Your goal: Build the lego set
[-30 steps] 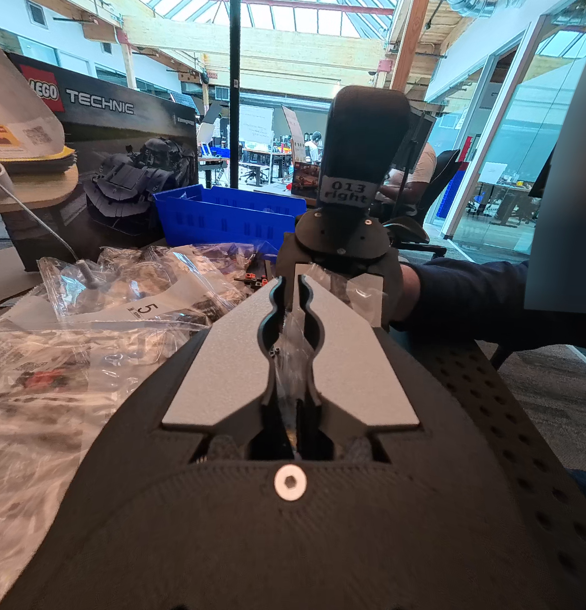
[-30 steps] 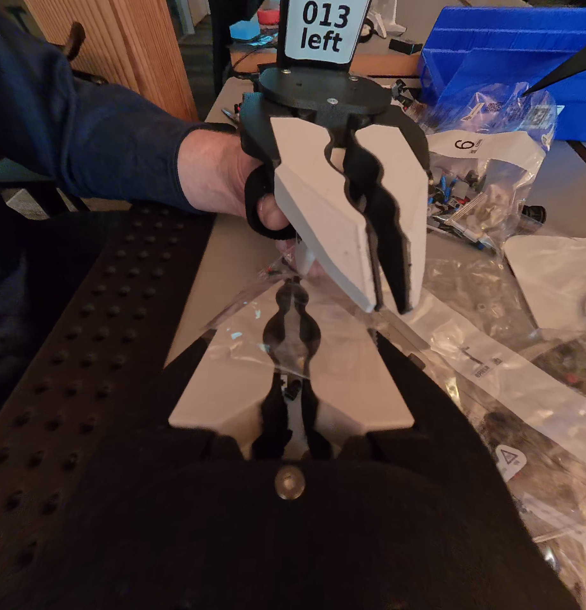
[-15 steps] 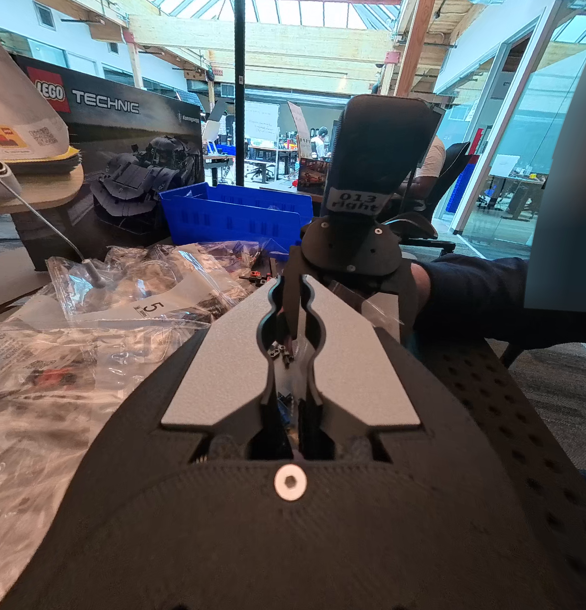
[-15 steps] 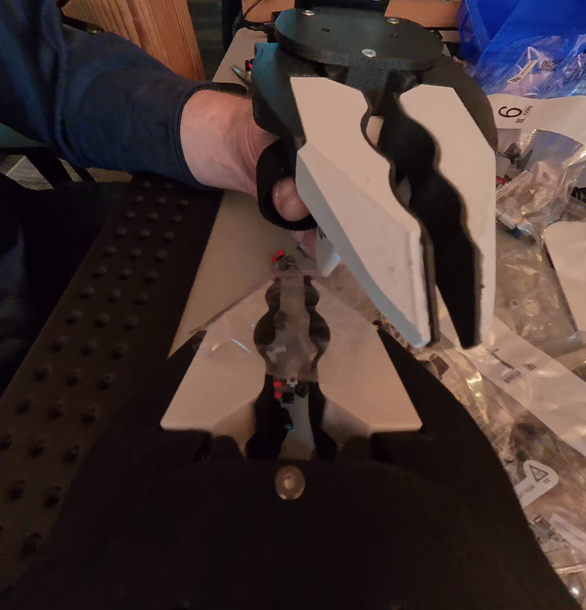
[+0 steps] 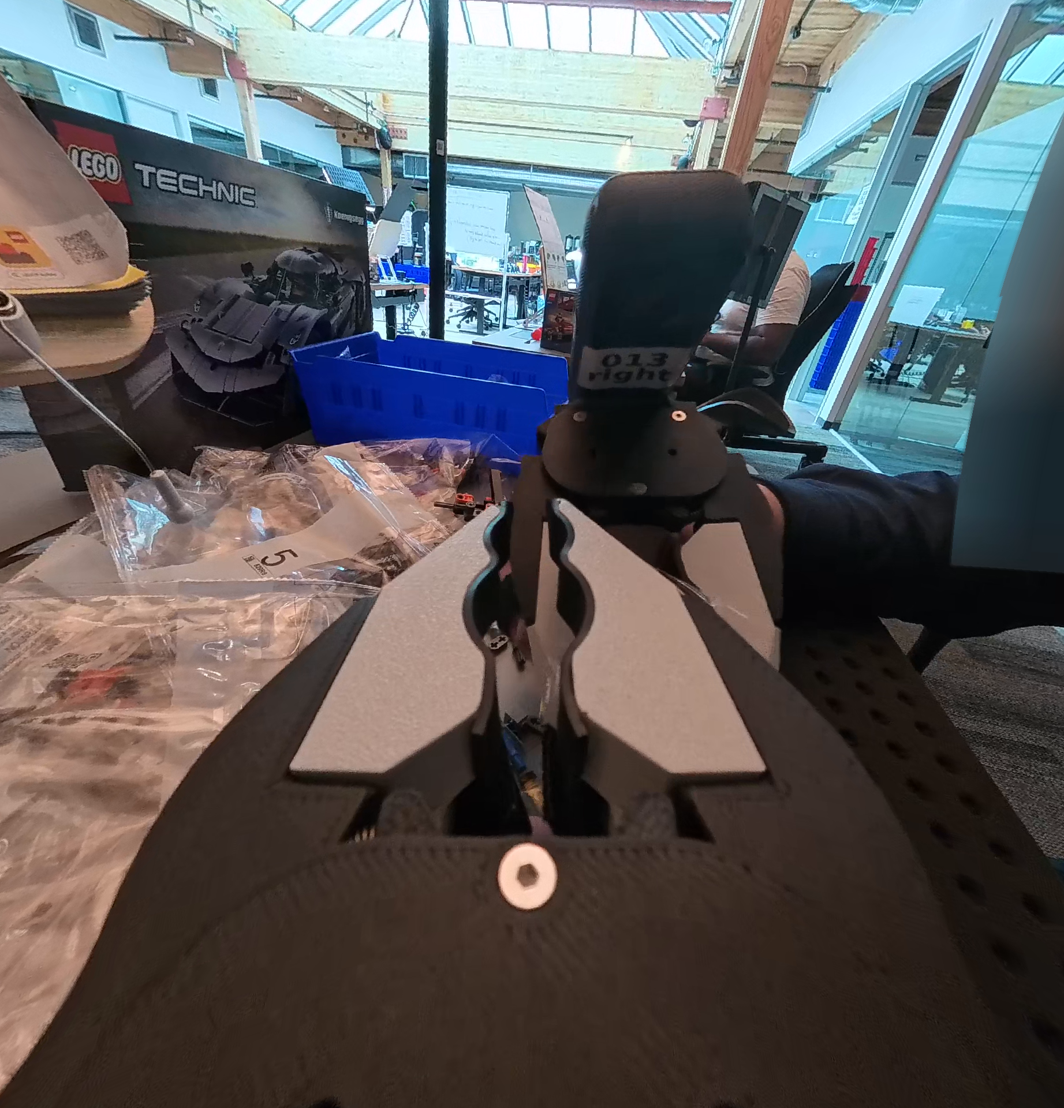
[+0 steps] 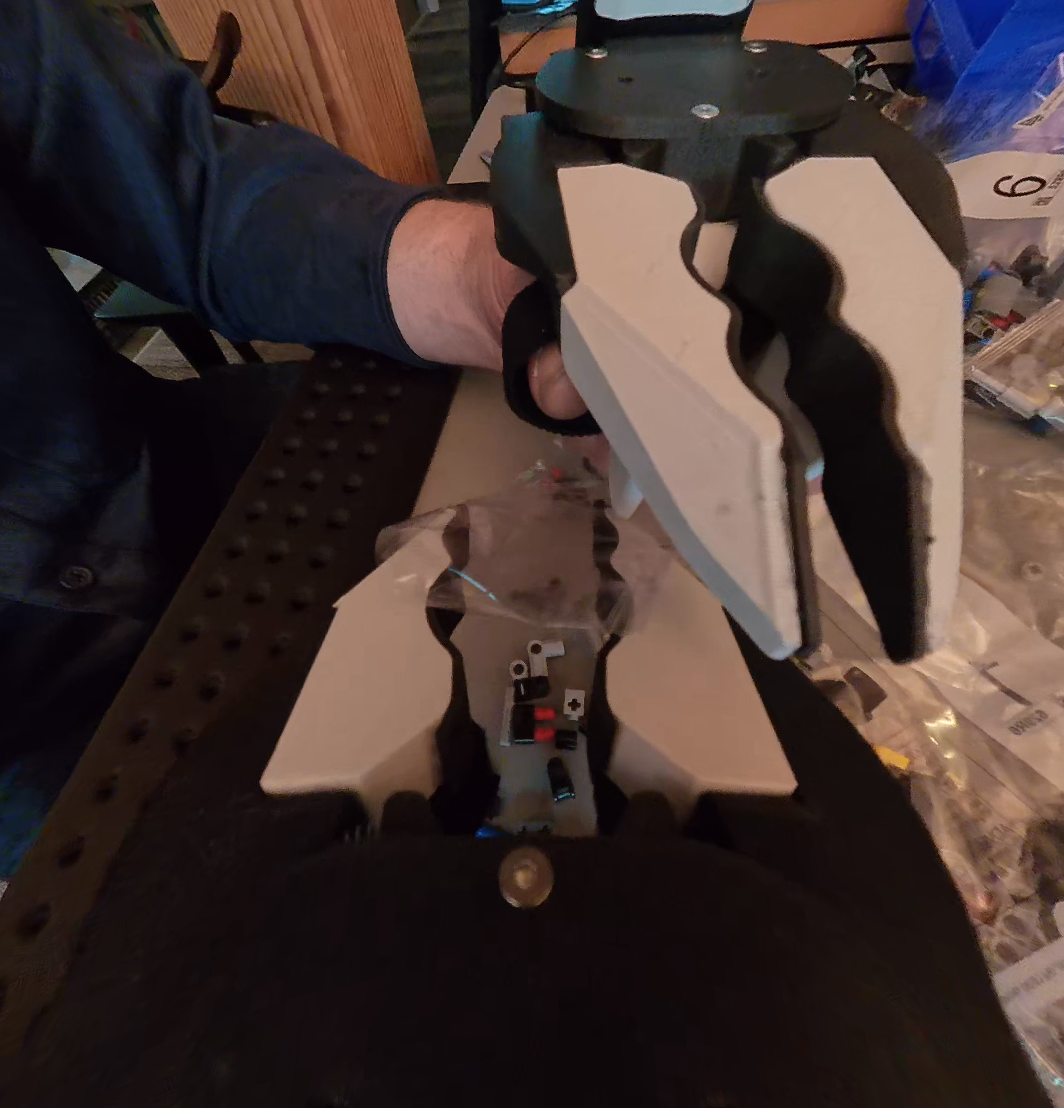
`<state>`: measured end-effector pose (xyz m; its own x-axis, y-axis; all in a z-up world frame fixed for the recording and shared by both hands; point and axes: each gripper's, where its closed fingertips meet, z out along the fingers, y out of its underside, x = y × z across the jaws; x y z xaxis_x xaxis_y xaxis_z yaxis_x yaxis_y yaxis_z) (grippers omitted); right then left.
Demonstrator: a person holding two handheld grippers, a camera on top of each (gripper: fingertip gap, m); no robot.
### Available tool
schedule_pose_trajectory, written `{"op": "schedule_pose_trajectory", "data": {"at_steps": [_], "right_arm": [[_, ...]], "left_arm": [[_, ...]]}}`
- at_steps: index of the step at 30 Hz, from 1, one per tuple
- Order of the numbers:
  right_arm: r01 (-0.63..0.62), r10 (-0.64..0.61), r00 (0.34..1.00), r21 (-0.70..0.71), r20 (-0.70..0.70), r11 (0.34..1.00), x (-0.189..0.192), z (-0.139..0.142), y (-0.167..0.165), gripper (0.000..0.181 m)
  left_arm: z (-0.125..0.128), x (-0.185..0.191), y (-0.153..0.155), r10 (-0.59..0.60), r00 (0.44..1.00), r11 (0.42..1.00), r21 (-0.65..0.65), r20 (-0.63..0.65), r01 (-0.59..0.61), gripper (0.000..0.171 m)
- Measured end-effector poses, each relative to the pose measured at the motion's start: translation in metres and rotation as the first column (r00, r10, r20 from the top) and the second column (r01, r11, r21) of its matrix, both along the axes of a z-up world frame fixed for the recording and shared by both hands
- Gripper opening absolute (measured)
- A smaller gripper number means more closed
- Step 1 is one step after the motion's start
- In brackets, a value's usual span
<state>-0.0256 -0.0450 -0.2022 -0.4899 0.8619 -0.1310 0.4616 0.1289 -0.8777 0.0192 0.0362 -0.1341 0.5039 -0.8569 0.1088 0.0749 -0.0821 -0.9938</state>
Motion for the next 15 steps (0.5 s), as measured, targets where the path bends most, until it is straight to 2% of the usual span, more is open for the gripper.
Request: {"op": "schedule_pose_trajectory", "data": {"at_steps": [9,15], "right_arm": [[-0.020,0.015,0.998,-0.086,-0.060,0.996,0.004,0.015,0.001,0.042],[-0.052,0.033,0.991,-0.154,-0.128,0.987,0.009,0.032,-0.001,0.043]], "left_arm": [[0.006,-0.009,0.005,0.026,0.999,0.999,-0.021,0.047,-0.025,0.024],[0.009,-0.022,0.013,0.070,0.992,0.995,-0.081,0.106,-0.062,0.051]]}}
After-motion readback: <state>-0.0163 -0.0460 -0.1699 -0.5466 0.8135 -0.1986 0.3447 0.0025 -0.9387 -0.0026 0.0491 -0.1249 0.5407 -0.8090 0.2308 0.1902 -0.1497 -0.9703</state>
